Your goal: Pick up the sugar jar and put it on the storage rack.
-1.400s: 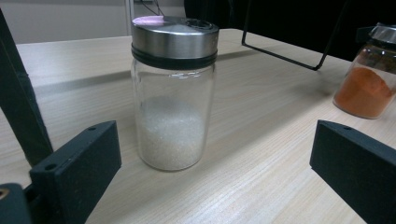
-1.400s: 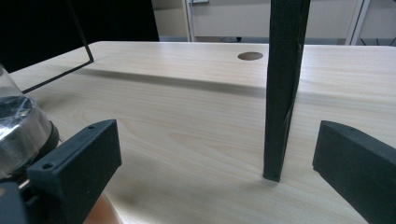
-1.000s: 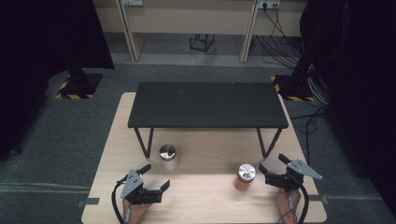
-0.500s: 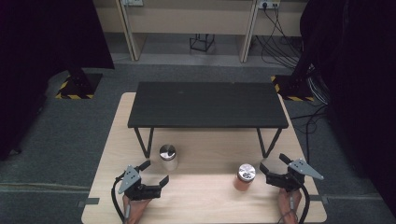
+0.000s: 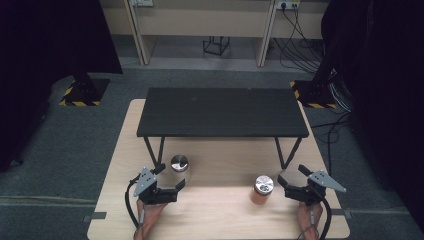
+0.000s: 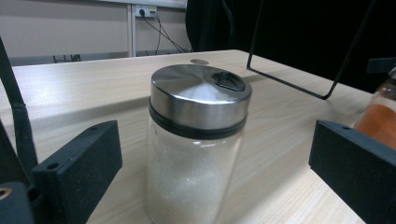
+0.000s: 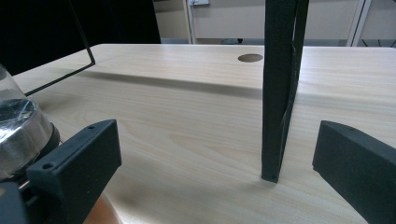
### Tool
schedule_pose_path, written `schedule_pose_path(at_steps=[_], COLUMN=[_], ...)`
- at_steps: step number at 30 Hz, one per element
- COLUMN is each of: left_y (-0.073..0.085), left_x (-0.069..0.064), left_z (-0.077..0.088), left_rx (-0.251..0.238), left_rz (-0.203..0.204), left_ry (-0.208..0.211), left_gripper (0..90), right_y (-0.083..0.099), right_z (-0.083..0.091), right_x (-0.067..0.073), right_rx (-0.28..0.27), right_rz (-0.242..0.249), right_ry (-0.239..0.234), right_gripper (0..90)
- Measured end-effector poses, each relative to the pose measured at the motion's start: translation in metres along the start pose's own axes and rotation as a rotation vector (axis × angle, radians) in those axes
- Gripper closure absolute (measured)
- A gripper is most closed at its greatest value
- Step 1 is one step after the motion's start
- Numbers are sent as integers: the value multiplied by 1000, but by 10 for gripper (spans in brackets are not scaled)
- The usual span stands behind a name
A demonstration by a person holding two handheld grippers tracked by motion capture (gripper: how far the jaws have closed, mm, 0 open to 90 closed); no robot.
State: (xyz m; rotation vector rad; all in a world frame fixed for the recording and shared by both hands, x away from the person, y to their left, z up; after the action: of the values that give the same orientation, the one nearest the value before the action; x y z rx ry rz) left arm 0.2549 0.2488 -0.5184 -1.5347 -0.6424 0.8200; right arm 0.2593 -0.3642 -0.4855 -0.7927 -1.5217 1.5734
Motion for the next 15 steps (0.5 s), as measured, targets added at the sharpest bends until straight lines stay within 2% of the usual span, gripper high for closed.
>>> schedule_pose_path(at_steps=[10, 15], left_y=[-1, -3], left_x=[1, 1], left_z=[-19, -27], left_rx=[43, 70], left_rz=[-3, -20], left_ry=[-13, -12], left_gripper=[24, 44], right_y=[0, 0], right_z=[0, 1], right_x=[-1, -2], right_rx=[-1, -4], right_rz=[-3, -11], right_ry=[-1, -2], right_gripper=[12, 12])
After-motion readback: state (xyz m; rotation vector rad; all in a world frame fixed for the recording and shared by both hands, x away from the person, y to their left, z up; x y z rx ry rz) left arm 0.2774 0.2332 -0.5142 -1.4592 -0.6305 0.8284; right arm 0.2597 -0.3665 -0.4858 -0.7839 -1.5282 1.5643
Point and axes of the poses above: each handheld gripper's, and its own axes: z roughly backward along the jaws, y roughly out of its underside, x roughly to its left, the point moved 4 cm from there along -z, roughly forward along the jaws, and after that the axes turned 11 degrees about -x, right-handed, at the moved point
